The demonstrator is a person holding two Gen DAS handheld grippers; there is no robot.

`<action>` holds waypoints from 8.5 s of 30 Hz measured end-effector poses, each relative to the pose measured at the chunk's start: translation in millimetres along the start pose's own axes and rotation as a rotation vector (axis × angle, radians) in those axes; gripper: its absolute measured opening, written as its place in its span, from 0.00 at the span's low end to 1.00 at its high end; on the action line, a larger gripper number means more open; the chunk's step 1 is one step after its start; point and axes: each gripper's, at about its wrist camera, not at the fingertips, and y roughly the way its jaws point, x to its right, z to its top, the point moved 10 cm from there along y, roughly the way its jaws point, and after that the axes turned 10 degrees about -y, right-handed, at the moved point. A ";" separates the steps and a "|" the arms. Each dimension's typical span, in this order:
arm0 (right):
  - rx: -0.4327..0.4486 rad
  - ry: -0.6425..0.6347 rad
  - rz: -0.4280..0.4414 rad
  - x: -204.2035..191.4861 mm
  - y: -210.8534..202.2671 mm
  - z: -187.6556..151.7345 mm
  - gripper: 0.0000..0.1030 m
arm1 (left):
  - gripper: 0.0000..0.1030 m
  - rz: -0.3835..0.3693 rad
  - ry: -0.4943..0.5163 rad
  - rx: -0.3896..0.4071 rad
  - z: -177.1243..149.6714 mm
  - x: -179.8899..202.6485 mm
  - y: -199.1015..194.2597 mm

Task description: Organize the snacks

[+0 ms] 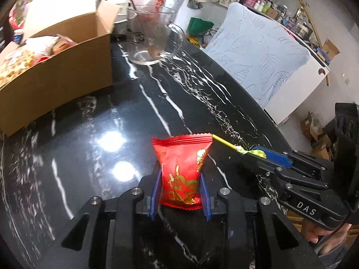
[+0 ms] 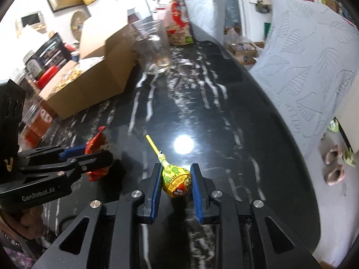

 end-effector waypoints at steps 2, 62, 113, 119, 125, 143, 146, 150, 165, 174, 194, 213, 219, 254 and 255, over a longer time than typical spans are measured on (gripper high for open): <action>0.004 -0.015 0.028 -10.3 0.7 1.2 0.24 | 0.29 0.008 -0.021 0.015 -2.6 -5.4 -7.6; 0.314 -0.276 0.170 -176.3 23.5 237.7 0.24 | 0.29 0.145 -0.076 0.533 212.9 -147.3 -161.2; 0.061 -0.217 0.145 -160.3 175.3 292.1 0.24 | 0.30 0.372 -0.190 0.212 272.6 -252.5 -17.4; 0.027 -0.213 0.147 -159.2 183.0 286.2 0.25 | 0.31 0.372 -0.212 0.186 271.0 -256.4 -9.9; -0.001 -0.217 0.137 -156.4 187.3 282.4 0.27 | 0.50 0.363 -0.228 0.139 270.9 -258.0 1.3; 0.043 -0.262 0.072 -154.5 155.0 288.0 0.40 | 0.60 0.404 -0.202 0.204 272.2 -234.5 -29.1; 0.062 -0.267 0.056 -154.1 142.1 291.8 0.40 | 0.60 0.406 -0.183 0.234 274.3 -223.5 -45.2; 0.099 -0.269 0.046 -154.9 119.8 298.0 0.40 | 0.60 0.408 -0.167 0.269 274.3 -211.1 -65.2; 0.284 -0.298 0.012 -165.1 14.0 310.3 0.47 | 0.60 0.402 -0.117 0.438 275.1 -157.9 -166.0; 0.380 -0.333 -0.004 -173.9 -43.7 297.5 0.66 | 0.60 0.391 -0.092 0.519 252.9 -135.5 -214.6; 0.418 -0.325 -0.017 -184.8 -87.9 229.2 0.85 | 0.87 0.357 -0.098 0.554 164.9 -136.3 -250.5; 0.271 -0.271 -0.053 -176.5 -52.3 172.3 0.85 | 0.87 0.341 -0.132 0.441 119.5 -153.2 -212.0; 0.268 -0.272 -0.054 -178.5 -51.8 169.5 0.85 | 0.87 0.342 -0.129 0.435 117.3 -154.4 -212.1; 0.255 -0.270 -0.061 -177.3 -54.4 162.6 0.85 | 0.87 0.345 -0.124 0.406 111.2 -152.6 -208.1; 0.255 -0.270 -0.061 -177.6 -53.9 162.7 0.85 | 0.87 0.345 -0.124 0.404 110.9 -152.7 -207.8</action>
